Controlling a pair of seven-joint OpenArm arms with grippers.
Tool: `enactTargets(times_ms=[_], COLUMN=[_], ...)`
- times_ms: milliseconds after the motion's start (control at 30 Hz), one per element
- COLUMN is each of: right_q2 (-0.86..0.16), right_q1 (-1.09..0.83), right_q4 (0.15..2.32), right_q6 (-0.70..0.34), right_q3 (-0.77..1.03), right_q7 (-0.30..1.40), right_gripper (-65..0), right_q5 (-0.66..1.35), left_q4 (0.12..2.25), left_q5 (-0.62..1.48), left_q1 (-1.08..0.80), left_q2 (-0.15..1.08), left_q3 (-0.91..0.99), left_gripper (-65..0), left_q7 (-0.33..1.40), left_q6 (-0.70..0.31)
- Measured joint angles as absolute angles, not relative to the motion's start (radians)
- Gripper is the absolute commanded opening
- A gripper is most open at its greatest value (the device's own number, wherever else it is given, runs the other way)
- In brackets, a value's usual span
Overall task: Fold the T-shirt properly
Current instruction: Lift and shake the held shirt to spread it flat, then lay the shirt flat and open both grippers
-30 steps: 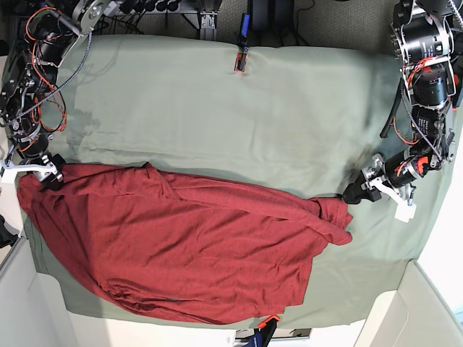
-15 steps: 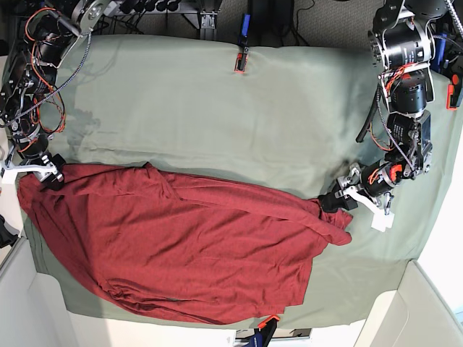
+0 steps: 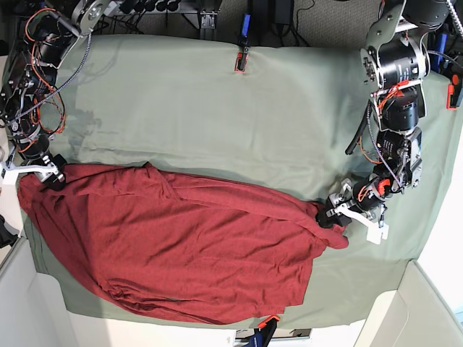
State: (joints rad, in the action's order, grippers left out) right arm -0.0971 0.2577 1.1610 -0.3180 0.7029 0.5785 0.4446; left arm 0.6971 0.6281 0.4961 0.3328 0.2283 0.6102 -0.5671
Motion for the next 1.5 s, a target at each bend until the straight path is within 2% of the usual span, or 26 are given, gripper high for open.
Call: enactTargets(times_ms=[67, 100, 200, 267, 333, 433, 600, 700, 800, 1000, 1067, 1233, 1500], right_q2=[-0.097, -0.096, -0.097, -0.097, -0.097, -0.097, -0.094, -0.112, -0.137, -0.204, -0.222, -0.273, -0.269], right_q1=[0.258, 0.258, 0.258, 0.258, 0.258, 0.258, 0.262, 0.263, 0.263, 0.265, 0.263, 0.254, 0.173], right_q4=[1.161, 1.161, 1.161, 1.161, 1.161, 1.159, 1.158, 1.161, 1.196, 1.251, 1.251, 1.251, 1.251], right_q6=[-0.318, -0.318, -0.318, -0.318, -0.317, -0.318, -0.397, -0.4, -0.401, -0.405, -0.408, -0.421, -0.457], right_q3=[0.703, 0.702, 0.692, 0.669, 0.637, 0.589, 0.575, 0.575, 0.592, 0.625, 0.633, 0.643, 0.642], right_q7=[0.569, 0.568, 0.551, 0.527, 0.519, 0.504, 0.507, 0.528, 0.593, 0.72, 0.752, 0.784, 0.825], right_gripper=[-35.0, -35.0, -35.1, -35.8, -45.4, -64.6, -65.0, -65.0, -65.0, -65.0, -65.0, -65.0, -65.0], right_q5=[0.445, 0.445, 0.425, 0.394, 0.367, 0.31, 0.283, 0.344, 0.393, 0.486, 0.509, 0.567, 0.635], left_q4=[0.697, 0.697, 0.697, 0.697, 0.697, 0.697, 0.707, 0.755, 0.83, 0.958, 0.981, 0.999, 1.0], left_q5=[0.614, 0.604, 0.558, 0.531, 0.515, 0.51, 0.558, 0.62, 0.702, 0.738, 0.778, 0.835, 0.971], left_q1=[0.496, 0.496, 0.496, 0.496, 0.497, 0.499, 0.498, 0.492, 0.49, 0.488, 0.487, 0.482, 0.412], left_q2=[0.326, 0.323, 0.31, 0.3, 0.298, 0.3, 0.327, 0.353, 0.389, 0.483, 0.511, 0.554, 0.638], left_q3=[0.229, 0.229, 0.229, 0.229, 0.229, 0.229, 0.229, 0.227, 0.226, 0.224, 0.223, 0.219, 0.219], left_gripper=[-29.6, -32.6, -51.2, -60.0, -64.0, -64.8, -65.0, -65.0, -65.0, -65.0, -65.0, -65.0, -65.0], left_q7=[0.597, 0.592, 0.575, 0.575, 0.575, 0.583, 0.686, 0.833, 0.974, 1.031, 1.103, 1.15, 1.243], left_q6=[-0.566, -0.566, -0.563, -0.561, -0.562, -0.566, -0.63, -0.679, -0.686, -0.691, -0.694, -0.698, -0.701])
